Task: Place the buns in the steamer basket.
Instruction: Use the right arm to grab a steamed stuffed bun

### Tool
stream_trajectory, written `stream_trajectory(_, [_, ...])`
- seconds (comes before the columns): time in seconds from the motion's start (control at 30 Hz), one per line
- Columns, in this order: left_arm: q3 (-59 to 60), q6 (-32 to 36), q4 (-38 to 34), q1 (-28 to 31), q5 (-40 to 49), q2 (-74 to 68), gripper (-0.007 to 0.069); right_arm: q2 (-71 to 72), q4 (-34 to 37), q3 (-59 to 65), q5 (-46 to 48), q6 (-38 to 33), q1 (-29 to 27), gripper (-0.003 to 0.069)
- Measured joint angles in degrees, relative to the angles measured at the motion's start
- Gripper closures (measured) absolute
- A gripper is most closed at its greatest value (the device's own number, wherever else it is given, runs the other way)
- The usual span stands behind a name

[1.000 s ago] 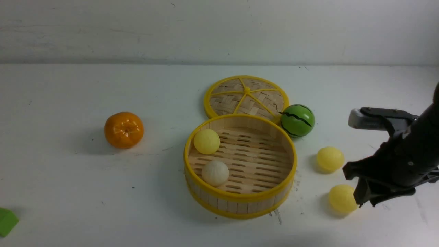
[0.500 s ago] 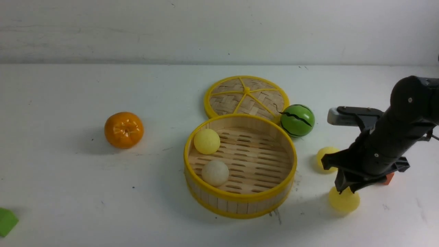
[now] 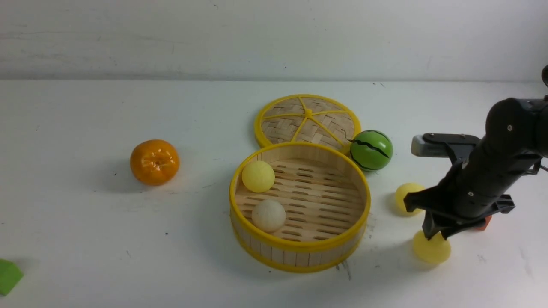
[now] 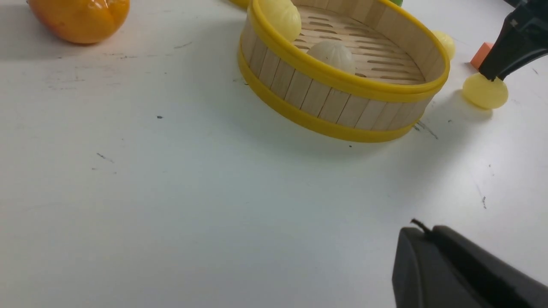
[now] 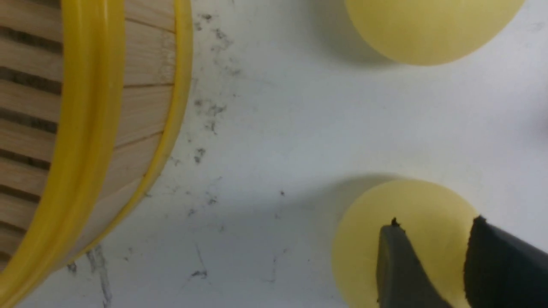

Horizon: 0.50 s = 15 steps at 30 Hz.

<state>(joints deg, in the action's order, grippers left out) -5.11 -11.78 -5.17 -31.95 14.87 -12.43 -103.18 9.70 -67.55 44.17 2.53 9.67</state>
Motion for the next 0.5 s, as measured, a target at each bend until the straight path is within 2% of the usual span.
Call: stream_trajectory(0.5, [0.0,0.0,0.0,0.0,0.0,0.0,0.0603,2.8,0.7,0.0,2.4,0.1,0.0,0.0419])
